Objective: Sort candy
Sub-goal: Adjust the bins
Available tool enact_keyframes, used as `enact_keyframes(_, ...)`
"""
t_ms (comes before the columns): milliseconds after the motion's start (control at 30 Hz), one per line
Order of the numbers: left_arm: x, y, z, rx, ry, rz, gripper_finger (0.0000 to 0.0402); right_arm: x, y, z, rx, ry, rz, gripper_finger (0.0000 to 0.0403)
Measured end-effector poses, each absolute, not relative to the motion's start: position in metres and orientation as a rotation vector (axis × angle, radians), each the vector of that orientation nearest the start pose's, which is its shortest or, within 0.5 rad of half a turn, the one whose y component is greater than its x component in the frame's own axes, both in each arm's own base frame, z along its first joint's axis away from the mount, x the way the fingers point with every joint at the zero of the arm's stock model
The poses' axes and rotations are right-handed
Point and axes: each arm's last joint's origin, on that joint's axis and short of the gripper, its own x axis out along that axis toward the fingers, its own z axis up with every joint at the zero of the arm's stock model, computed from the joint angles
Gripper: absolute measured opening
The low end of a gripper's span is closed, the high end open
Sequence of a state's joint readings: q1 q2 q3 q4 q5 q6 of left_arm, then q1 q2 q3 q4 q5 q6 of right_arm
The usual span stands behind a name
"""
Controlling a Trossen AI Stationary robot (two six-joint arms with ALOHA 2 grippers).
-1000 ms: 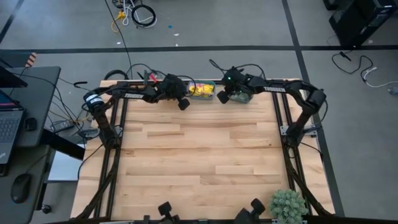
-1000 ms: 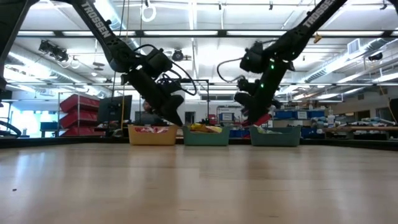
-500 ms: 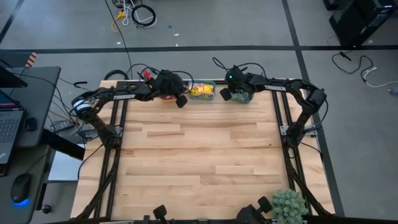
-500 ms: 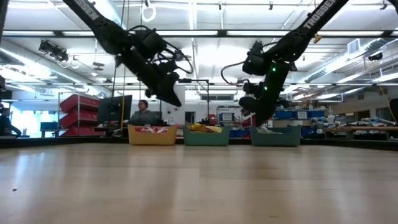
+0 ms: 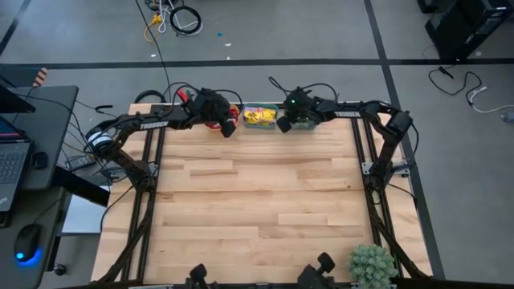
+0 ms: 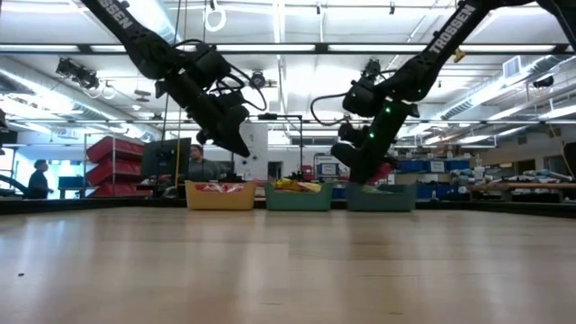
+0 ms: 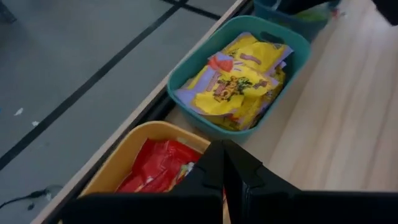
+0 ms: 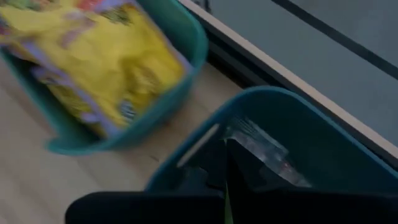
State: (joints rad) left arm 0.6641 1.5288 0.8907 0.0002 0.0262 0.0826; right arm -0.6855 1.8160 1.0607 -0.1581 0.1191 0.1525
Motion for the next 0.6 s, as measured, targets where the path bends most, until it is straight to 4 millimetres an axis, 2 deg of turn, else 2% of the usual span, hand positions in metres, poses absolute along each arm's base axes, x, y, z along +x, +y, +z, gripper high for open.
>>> enact_keyframes(600, 0.247, 0.192, 0.196, -0.147, 0.576, 0.562, 0.0, 0.29, -0.232, 0.166, 0.399, 0.715, -0.743, 0.0)
